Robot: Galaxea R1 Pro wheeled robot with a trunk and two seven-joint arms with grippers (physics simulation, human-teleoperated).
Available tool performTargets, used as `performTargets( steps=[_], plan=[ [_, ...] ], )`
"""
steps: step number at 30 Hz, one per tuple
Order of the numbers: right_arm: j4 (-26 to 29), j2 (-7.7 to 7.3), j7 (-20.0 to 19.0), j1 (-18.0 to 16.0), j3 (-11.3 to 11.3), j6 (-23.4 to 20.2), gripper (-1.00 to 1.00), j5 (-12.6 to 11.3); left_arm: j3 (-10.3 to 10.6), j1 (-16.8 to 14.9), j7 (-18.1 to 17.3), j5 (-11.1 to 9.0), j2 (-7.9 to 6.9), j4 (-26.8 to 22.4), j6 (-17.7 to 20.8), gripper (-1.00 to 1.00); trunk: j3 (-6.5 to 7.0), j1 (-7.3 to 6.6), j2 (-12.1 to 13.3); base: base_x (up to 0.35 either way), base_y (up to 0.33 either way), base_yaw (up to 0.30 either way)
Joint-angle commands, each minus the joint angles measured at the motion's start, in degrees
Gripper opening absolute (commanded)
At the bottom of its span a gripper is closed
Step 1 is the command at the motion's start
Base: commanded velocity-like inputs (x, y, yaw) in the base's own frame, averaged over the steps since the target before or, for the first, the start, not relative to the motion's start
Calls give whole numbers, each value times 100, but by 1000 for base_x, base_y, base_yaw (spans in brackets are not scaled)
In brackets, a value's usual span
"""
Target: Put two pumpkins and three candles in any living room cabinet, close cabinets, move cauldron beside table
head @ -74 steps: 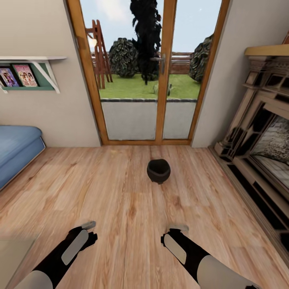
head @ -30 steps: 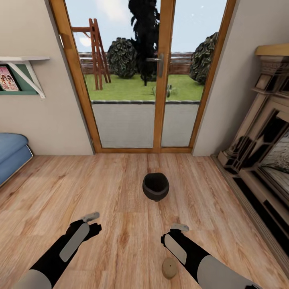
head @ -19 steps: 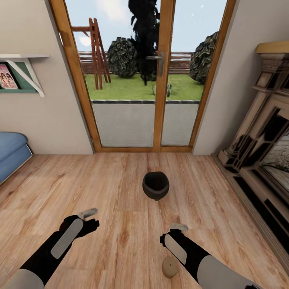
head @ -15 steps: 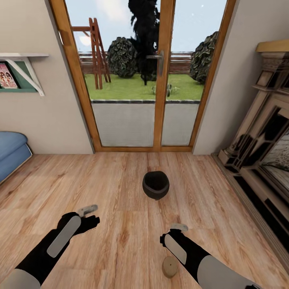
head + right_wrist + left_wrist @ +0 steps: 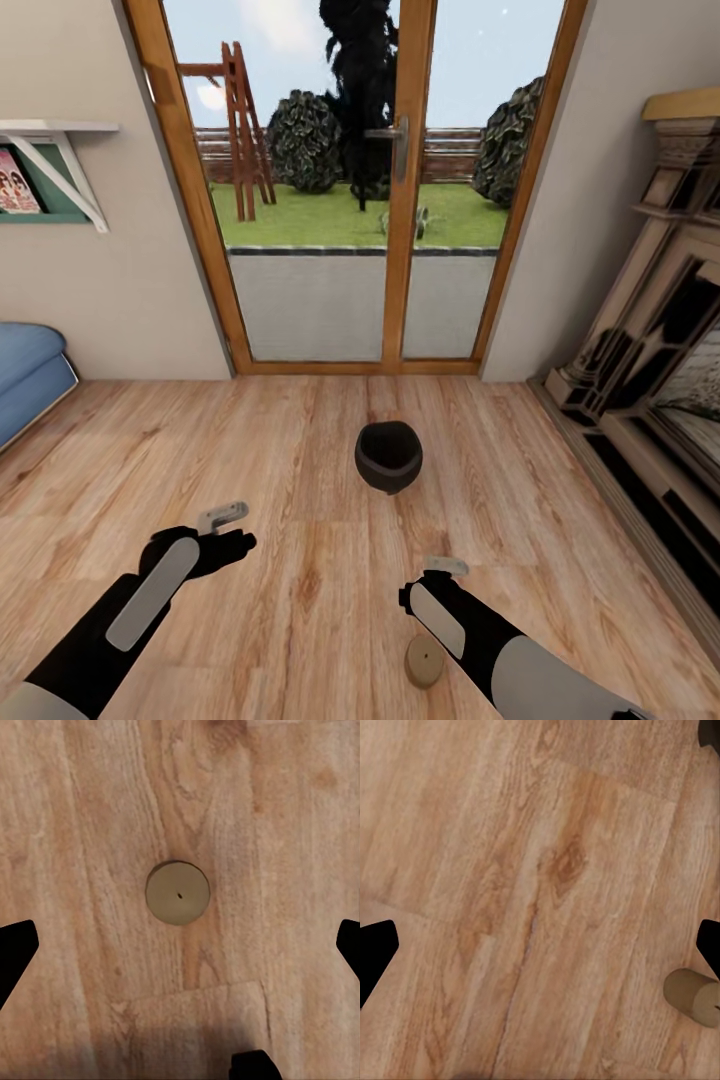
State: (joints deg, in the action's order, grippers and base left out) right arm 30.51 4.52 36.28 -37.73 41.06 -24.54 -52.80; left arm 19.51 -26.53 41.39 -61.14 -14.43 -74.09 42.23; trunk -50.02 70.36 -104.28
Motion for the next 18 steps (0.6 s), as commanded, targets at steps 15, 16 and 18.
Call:
performTargets(
  steps=[15,16,18],
  plan=[
    [8,-4,19,-7,34,-15,100,-20,18,-2,62,-56,8,8,-11,100,-275,330,-606,0,0,0],
    [8,-4,19,-7,34,-15,100,-20,18,-2,62,-56,6,8,-12,100,-293,352,-646,0,0,0],
    [8,-4,19,-7,37,-15,100,-20,18,-2,62,-52,4,12,-11,100,-329,395,-726,0,0,0]
  ],
)
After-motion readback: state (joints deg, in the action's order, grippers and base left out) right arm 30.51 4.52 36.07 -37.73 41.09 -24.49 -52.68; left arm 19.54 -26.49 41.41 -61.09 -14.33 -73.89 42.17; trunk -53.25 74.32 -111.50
